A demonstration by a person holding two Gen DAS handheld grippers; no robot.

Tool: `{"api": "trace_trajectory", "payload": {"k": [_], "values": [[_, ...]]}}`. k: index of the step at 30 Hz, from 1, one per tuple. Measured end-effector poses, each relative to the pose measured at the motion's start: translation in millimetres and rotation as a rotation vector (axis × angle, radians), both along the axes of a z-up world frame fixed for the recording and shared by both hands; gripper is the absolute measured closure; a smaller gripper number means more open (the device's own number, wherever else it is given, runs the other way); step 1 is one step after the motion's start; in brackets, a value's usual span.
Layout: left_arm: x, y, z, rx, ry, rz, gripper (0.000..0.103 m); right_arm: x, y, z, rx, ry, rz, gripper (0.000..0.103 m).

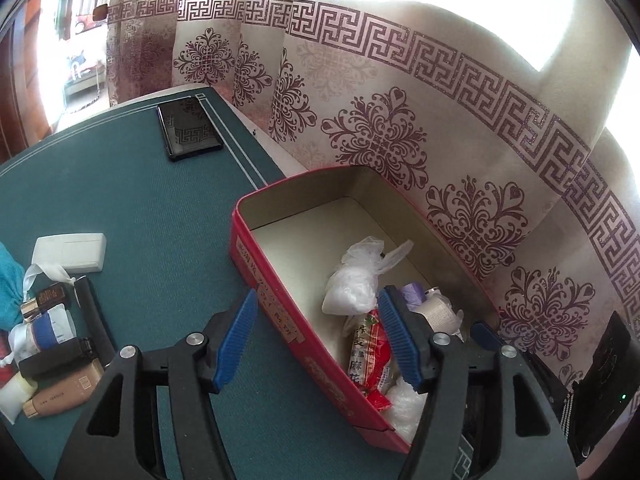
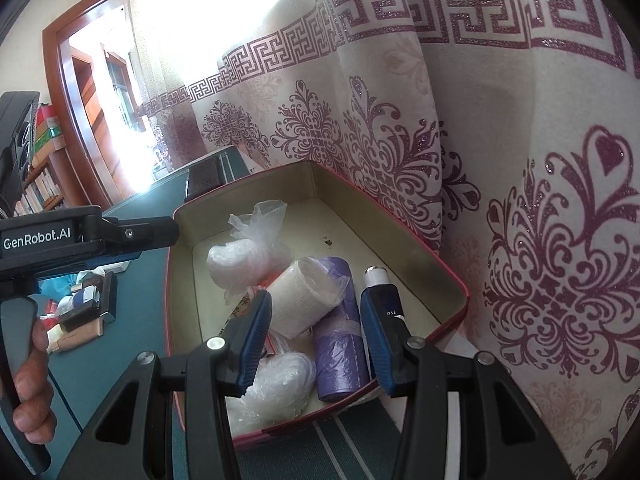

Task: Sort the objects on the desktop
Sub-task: 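Lower the clear cotton bag in the left tool into the tin box, then move both open tools back over the object pile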

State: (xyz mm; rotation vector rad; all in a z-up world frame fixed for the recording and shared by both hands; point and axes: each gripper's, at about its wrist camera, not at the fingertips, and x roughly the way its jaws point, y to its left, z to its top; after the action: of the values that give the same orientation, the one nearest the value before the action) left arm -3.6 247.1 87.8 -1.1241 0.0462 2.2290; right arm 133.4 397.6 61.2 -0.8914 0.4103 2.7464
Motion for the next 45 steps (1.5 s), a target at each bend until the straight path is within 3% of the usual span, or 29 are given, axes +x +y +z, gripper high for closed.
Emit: {"api": "trace_trajectory", "payload": {"k": [8, 19, 38, 45], "values": [[-4.8, -41.1, 2.5, -0.046, 0.055, 0.113, 0.036, 0.2, -18.9, 8.8, -0.003, 0.022, 0.025, 0.038], [-5.2, -110.2, -5.4, -0.060, 0.040, 0.212, 0.036, -2.7, -57.3, 15.9, 0.002, 0.027, 0.098, 0.027], [-22.5, -312.7, -40.8, -0.107, -0.014, 0.627, 0.036, -12.0, -150.9, -0.3, 0.047, -0.054, 0.329, 0.024], [-32.2, -339.7, -59.7, -0.189, -0.009, 0.701, 0.036, -17.5, -165.4, -3.2, 0.052, -0.070, 0.360, 0.024]]}}
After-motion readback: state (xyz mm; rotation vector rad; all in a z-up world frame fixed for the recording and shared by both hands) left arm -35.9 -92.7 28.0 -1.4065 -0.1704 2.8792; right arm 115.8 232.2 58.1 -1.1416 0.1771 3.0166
